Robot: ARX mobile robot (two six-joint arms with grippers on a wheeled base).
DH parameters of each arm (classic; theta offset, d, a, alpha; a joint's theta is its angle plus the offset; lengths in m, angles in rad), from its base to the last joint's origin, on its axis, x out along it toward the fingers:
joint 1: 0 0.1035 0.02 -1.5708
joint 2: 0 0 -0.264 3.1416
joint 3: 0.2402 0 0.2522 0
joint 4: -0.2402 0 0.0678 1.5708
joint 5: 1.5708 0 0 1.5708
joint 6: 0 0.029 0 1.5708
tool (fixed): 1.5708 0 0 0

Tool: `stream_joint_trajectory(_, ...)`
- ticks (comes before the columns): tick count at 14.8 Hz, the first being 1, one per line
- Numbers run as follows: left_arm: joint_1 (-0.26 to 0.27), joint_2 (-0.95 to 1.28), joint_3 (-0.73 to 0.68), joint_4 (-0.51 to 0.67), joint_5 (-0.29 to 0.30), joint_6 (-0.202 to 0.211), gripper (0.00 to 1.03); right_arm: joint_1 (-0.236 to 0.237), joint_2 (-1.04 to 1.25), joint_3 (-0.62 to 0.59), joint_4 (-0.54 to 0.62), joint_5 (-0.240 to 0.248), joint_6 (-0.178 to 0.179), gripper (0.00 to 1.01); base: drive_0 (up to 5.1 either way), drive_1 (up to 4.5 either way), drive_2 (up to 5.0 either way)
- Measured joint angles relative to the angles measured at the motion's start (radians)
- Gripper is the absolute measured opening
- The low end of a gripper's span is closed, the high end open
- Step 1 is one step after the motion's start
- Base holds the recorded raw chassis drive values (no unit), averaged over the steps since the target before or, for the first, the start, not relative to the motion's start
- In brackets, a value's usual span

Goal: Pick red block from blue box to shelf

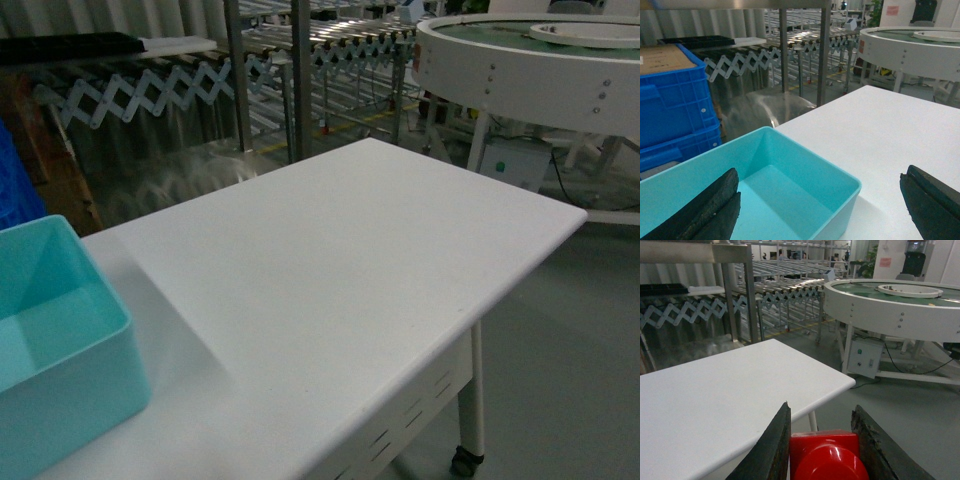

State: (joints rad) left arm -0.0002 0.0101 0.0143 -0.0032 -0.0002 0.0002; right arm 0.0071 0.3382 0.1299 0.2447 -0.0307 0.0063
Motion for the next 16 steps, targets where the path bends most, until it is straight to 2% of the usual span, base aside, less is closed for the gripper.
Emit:
stream_joint_trajectory(11, 0.000, 0.000, 0.000, 0.000, 0.000, 0.000, 0.98, 0.000, 0.000, 0.000, 0.000, 0.000, 0.000, 0.29, -1.5, -1.53, -1.5)
stream_joint_trajectory(16, 0.000, 0.000, 0.000, -0.002, 0.000, 0.000, 0.98, 0.000, 0.000, 0.002, 0.000, -0.003, 0.000, 0.29, 1.1, -0.17, -6.4)
